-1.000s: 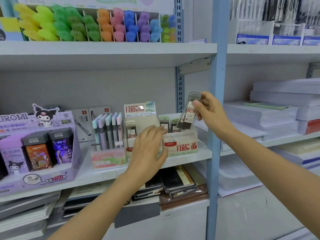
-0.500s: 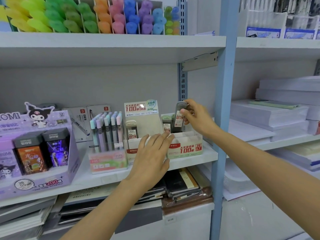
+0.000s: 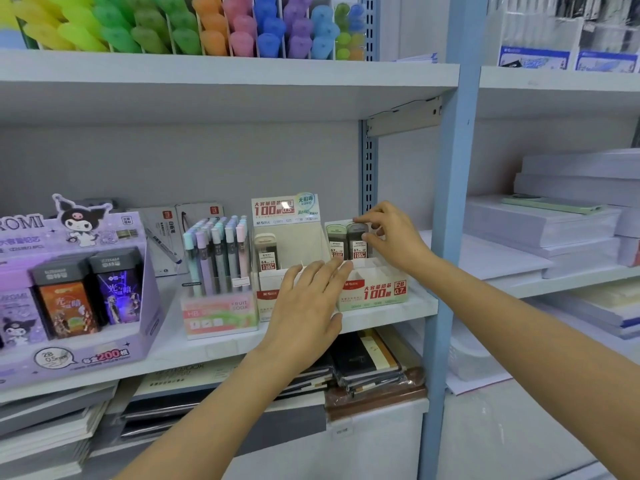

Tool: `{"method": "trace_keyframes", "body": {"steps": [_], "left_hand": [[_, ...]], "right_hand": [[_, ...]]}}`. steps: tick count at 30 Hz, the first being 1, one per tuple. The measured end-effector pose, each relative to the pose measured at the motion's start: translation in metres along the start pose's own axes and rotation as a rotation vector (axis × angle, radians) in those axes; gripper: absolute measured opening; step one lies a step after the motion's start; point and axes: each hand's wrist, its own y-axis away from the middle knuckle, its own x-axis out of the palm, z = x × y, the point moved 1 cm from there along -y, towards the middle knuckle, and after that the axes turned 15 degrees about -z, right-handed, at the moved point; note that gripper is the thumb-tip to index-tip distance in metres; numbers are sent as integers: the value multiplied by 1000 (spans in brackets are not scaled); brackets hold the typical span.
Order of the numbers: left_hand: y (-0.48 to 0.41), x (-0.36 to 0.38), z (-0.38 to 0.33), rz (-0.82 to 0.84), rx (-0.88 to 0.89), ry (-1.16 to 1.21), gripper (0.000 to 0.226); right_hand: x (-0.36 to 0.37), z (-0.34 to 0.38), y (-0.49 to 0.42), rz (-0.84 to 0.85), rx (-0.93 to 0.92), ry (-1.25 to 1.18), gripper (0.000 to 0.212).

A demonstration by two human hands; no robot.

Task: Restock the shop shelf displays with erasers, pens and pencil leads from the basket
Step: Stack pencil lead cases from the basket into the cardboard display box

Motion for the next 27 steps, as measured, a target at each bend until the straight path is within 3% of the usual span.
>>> {"method": "trace_keyframes", "body": {"steps": [4, 8, 10, 12, 15, 20, 23, 27], "left_hand": [[3, -9, 0, 25, 1, 88, 74], [31, -26, 0, -280, -63, 227, 48], [59, -25, 1, -399, -116, 255, 29], [95, -16, -2, -376, -171, 302, 18], [162, 10, -6, -154, -312, 349, 11], [299, 68, -11, 538, -576, 421, 5], [378, 87, -22, 864, -626, 445, 15], [461, 103, -40, 1120, -665, 400, 24]], "right_hand": [[-13, 14, 13, -37, -41, -12, 35], [-35, 53, 51, -144, -151, -218, 19], [-35, 75, 83, -29, -144, -359, 14], [-26, 91, 121, 166, -124, -437, 15], [8, 101, 178, 516, -102, -446, 23], [96, 84, 290, 1049, 22, -346, 20], [142, 64, 370, 1237, 84, -240, 19], [166, 40, 471, 1484, 103, -122, 21]]}}
